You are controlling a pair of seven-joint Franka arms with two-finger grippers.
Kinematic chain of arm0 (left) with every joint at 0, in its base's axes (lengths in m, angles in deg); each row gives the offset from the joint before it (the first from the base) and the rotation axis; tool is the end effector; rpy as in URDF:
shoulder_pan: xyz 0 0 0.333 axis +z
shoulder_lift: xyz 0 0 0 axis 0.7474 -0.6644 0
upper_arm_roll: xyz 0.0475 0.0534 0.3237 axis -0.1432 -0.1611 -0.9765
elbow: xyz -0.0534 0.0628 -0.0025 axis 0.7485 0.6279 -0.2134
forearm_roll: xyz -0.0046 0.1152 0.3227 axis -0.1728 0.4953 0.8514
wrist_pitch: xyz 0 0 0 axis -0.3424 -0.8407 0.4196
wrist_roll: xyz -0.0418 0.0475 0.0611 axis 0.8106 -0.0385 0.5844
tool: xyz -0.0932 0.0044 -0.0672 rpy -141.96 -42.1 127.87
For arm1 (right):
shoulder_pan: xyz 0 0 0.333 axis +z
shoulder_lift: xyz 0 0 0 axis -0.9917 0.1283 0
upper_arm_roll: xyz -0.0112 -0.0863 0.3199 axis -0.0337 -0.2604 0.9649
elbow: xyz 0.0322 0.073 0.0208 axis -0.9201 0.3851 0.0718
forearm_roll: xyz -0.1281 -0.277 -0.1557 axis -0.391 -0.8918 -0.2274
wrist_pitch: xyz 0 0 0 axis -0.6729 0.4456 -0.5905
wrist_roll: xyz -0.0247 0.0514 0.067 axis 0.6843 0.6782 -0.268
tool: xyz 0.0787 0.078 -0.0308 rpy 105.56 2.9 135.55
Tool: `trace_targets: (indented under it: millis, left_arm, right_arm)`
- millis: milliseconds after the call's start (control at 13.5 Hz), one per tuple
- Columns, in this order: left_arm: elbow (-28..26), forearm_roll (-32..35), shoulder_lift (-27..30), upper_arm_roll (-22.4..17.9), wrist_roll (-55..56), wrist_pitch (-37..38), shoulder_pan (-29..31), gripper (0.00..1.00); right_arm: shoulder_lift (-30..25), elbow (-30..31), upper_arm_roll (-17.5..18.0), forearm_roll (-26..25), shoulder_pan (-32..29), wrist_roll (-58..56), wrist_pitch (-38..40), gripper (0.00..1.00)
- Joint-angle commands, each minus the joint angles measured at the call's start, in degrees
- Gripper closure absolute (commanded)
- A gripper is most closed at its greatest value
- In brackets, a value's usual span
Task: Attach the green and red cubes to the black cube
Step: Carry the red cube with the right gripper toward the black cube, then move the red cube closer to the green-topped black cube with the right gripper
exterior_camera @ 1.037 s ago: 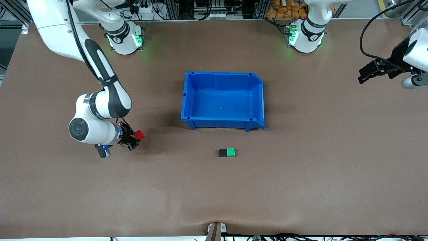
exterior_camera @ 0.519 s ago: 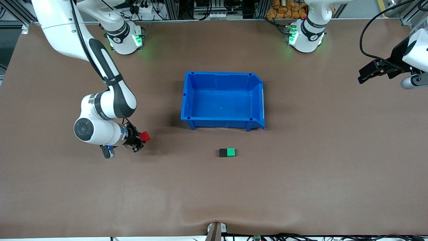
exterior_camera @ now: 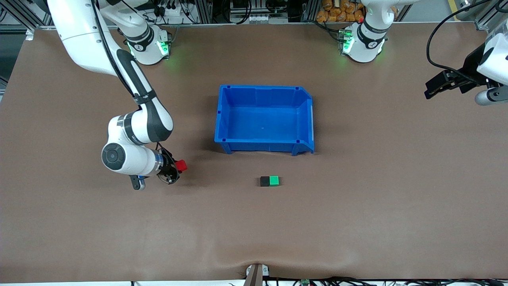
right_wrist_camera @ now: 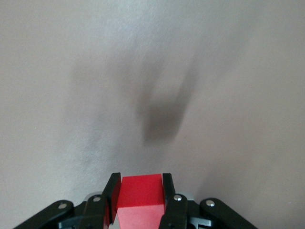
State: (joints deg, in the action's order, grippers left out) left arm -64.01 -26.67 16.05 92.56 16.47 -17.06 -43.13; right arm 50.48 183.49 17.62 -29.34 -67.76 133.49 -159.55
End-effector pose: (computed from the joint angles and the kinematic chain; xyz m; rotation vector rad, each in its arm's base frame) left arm 0.4758 -0.0443 0.6468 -3.0784 -0.2134 0.0065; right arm 0.6122 0.1902 0.2812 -2.5331 1.7512 0.3319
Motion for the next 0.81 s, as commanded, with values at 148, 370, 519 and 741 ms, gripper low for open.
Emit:
trace_targets:
  millis: [148, 370, 519, 741]
  left_arm:
    - [0.0, 0.02, 1.41, -0.19, -1.26, 1.77, 0.47, 0.0]
    - [0.0, 0.02, 1.49, -0.19, -1.18, 2.99, 0.47, 0.0]
    - [-0.26, 0.02, 1.5, -0.36, -1.26, 3.44, 0.47, 0.0]
    - [-0.09, 0.02, 1.41, -0.36, -1.18, 3.44, 0.47, 0.0]
  right_arm:
    - [1.83, -3.13, -0.25, 3.5, 1.39, 2.14, 0.31, 1.0]
    - [2.44, -3.66, -0.25, 3.51, 1.83, 3.89, 0.22, 1.0]
    - [2.8, -4.1, -0.25, 3.77, 2.18, 4.07, 0.22, 1.0]
    - [3.58, -5.5, -0.25, 4.91, 2.62, 5.83, 0.22, 1.0]
